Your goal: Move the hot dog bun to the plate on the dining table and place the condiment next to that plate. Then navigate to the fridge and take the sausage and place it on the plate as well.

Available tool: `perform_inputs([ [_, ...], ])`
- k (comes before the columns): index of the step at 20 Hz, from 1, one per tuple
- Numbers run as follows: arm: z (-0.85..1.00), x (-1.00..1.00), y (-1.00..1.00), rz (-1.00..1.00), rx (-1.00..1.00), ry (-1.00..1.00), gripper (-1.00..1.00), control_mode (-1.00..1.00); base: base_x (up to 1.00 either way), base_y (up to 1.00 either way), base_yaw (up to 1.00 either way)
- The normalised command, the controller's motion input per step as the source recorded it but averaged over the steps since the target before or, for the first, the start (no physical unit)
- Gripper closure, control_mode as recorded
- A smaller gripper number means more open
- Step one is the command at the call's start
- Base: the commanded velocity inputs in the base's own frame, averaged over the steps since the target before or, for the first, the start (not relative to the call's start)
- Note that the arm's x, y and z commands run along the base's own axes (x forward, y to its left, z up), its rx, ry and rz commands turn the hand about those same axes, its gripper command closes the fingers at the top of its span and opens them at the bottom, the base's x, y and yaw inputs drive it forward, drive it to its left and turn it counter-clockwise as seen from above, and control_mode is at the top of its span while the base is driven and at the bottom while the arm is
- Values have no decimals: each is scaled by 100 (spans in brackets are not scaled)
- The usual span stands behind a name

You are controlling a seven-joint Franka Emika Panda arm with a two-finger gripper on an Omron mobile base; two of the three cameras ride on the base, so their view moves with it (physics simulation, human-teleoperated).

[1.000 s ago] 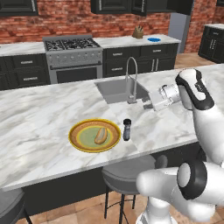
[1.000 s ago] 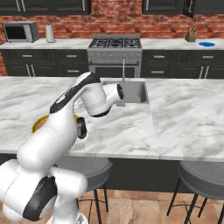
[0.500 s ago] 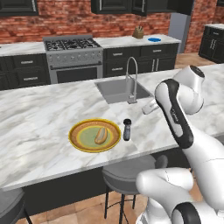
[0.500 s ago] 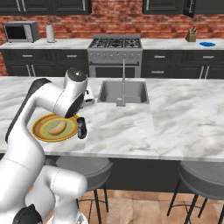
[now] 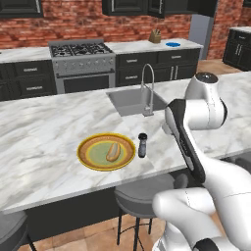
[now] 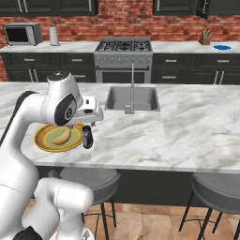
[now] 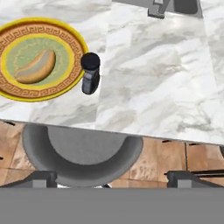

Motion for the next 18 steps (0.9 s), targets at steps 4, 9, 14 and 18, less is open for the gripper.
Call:
perform_inputs([
  [4, -34, -32, 0, -9, -3, -1, -100, -100, 0, 0, 0],
  [9, -22, -16, 0, -7, -1, 1, -100, -100, 0, 0, 0],
  [14, 0, 0, 0, 0, 0, 0, -100, 100, -23, -54, -14],
  [18, 0, 0, 0, 0, 0, 0, -100, 100, 0, -100, -28],
])
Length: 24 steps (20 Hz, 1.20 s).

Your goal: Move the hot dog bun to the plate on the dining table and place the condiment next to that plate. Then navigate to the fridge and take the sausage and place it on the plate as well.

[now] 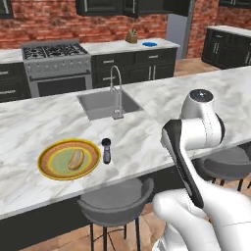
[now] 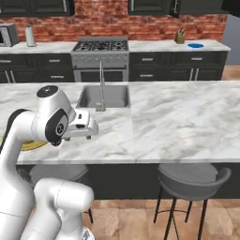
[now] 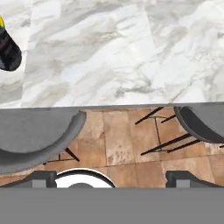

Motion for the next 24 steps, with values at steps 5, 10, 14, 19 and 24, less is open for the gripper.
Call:
perform_inputs([
  [5, 0, 0, 0, 0, 0, 0, -100, 100, -1, -100, -29],
  [10, 0, 0, 0, 0, 0, 0, -100, 100, -18, -100, -24],
  [14, 0, 0, 0, 0, 0, 0, -100, 100, -15, -100, -20],
  [19, 0, 0, 0, 0, 0, 0, -100, 100, 32, -100, -6],
  [24, 0, 0, 0, 0, 0, 0, -100, 100, 47, -100, 0],
])
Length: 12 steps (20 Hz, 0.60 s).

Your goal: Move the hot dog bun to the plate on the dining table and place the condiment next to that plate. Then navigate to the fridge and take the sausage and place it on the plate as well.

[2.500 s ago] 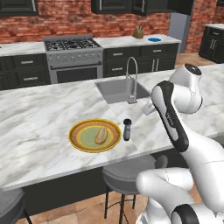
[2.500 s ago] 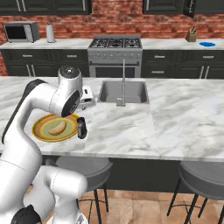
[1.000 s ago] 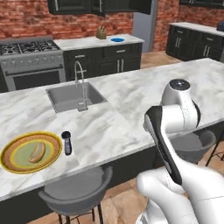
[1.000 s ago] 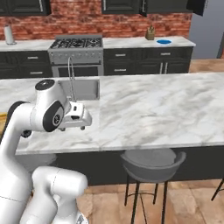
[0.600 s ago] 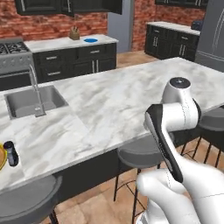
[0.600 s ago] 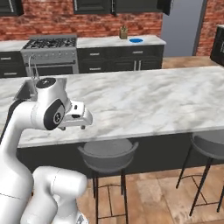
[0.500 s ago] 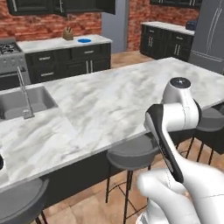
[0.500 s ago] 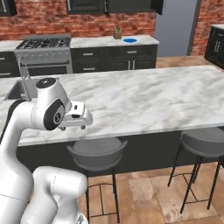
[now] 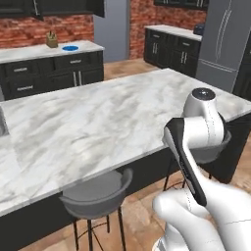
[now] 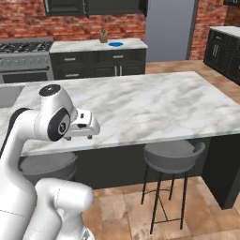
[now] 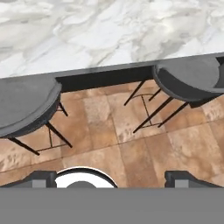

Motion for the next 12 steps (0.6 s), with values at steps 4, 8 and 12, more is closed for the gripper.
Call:
perform_inputs([
  [4, 0, 0, 0, 0, 0, 0, -100, 100, 43, -100, 0],
  [8, 0, 0, 0, 0, 0, 0, -100, 100, 34, -100, 0],
  [12, 0, 0, 0, 0, 0, 0, -100, 100, 31, -100, 0],
])
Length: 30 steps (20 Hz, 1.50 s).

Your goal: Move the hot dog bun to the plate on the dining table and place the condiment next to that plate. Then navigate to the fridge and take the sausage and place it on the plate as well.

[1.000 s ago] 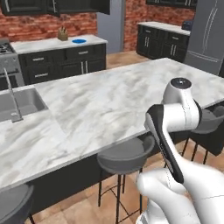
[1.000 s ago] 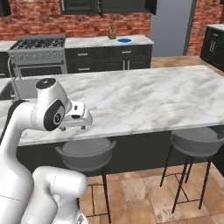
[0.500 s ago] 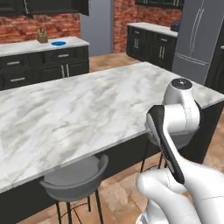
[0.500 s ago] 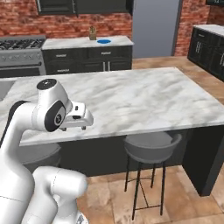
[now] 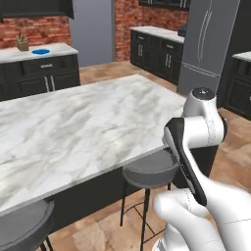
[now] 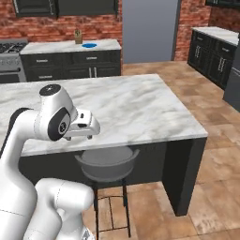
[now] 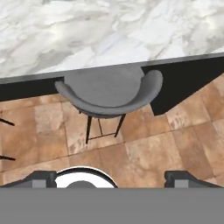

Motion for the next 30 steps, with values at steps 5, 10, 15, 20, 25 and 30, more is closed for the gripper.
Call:
perform_inputs([
  [5, 0, 0, 0, 0, 0, 0, -100, 100, 31, -100, 0],
  [10, 0, 0, 0, 0, 0, 0, -100, 100, 18, -100, 0],
  [15, 0, 0, 0, 0, 0, 0, -100, 100, 15, -100, 0],
  [20, 0, 0, 0, 0, 0, 0, -100, 100, 18, -100, 1],
  [25, 0, 0, 0, 0, 0, 0, -100, 100, 37, -100, 6],
  [30, 0, 0, 0, 0, 0, 0, -100, 100, 70, -100, 14],
])
